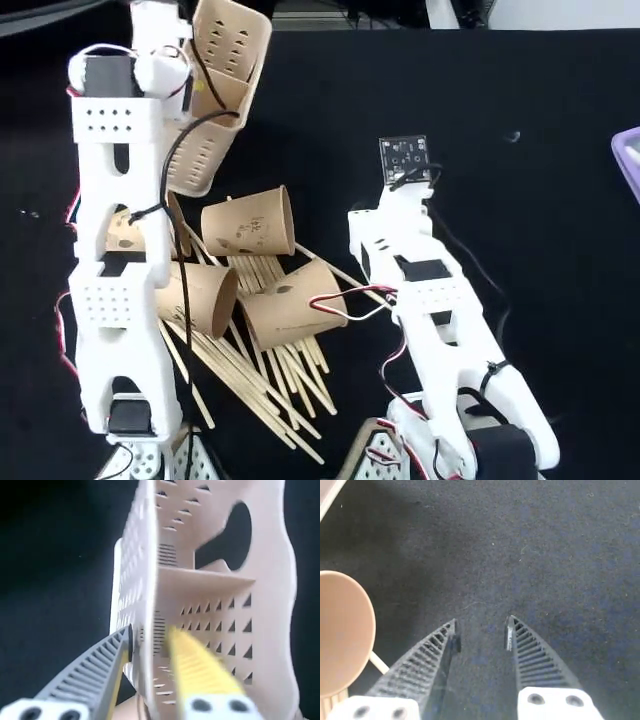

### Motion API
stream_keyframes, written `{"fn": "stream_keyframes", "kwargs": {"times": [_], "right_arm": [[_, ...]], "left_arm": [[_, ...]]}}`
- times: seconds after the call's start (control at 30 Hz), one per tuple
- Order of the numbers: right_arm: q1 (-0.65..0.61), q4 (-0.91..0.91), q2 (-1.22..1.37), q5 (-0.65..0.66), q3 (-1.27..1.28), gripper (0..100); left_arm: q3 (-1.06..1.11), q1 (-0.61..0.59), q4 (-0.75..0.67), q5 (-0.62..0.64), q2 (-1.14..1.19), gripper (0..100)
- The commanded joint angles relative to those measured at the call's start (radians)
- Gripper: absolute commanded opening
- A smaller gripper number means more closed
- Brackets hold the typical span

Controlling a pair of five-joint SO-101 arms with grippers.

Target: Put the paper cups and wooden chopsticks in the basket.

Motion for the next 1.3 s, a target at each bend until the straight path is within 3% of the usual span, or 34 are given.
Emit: {"fn": "stream_keyframes", "kwargs": {"times": [0.0,0.2,0.37,0.77,0.87,1.03,1.13,1.2,1.27], "right_arm": [[-0.017,-0.026,-0.001,0.012,-0.01,15.8],[-0.018,-0.026,-0.001,0.012,-0.012,15.8],[-0.037,-0.026,-0.001,0.012,-0.01,15.8],[-0.038,-0.026,-0.001,0.012,-0.01,15.8],[-0.038,-0.026,-0.001,0.012,-0.01,15.8],[-0.038,-0.026,-0.001,0.012,-0.008,15.8],[-0.038,-0.026,-0.001,0.012,-0.008,15.8],[-0.038,-0.026,-0.001,0.012,-0.008,15.8],[-0.038,-0.026,-0.001,0.012,-0.008,15.8]], "left_arm": [[-0.111,-0.062,-0.029,0.195,-0.037,24],[-0.245,-0.13,0.135,0.287,-0.061,24],[-0.191,-0.16,0.144,0.388,-0.081,24],[0.234,-0.166,0.138,0.618,-0.287,25],[0.34,-0.157,0.083,0.666,-0.276,25],[0.394,-0.139,0.012,0.663,-0.25,23],[0.377,-0.12,-0.018,0.638,-0.249,12],[0.348,-0.113,-0.057,0.522,-0.239,4],[0.337,-0.101,-0.104,0.394,-0.238,4]]}}
